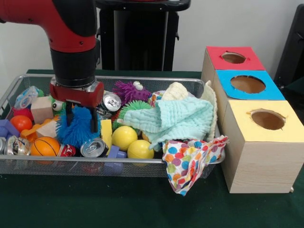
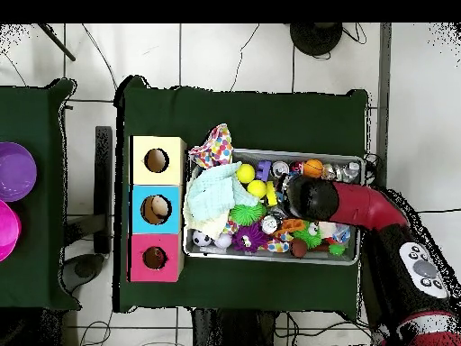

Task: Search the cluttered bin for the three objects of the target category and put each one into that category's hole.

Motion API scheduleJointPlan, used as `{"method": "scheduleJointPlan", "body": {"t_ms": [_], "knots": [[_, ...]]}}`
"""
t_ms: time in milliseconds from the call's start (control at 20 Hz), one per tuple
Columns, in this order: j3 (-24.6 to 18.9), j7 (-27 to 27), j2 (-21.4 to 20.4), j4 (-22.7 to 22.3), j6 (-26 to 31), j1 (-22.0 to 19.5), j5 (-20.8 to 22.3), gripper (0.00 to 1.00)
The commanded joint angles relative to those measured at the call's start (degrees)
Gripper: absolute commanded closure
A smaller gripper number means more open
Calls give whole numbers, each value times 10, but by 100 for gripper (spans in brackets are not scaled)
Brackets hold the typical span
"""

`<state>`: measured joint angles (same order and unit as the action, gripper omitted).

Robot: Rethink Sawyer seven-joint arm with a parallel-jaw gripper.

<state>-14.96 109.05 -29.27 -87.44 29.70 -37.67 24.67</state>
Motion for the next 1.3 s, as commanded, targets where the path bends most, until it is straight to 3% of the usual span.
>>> {"method": "scheduleJointPlan", "body": {"t_ms": [50, 300, 350, 600, 800, 1000, 1100, 1300], "knots": [[40, -41, 15, -46, -25, 20, 97, 0], [93, 9, 27, -10, -31, 56, 130, 0], [88, 3, 28, -6, -25, 52, 123, 100], [46, -38, 11, -4, 48, 25, 70, 100], [12, -38, -39, -23, 124, 42, 8, 100], [-29, -39, -48, 4, 179, 56, -47, 100], [-22, -9, -49, 19, 199, 74, -66, 100], [47, 85, -70, 36, 202, 134, -58, 100]]}}
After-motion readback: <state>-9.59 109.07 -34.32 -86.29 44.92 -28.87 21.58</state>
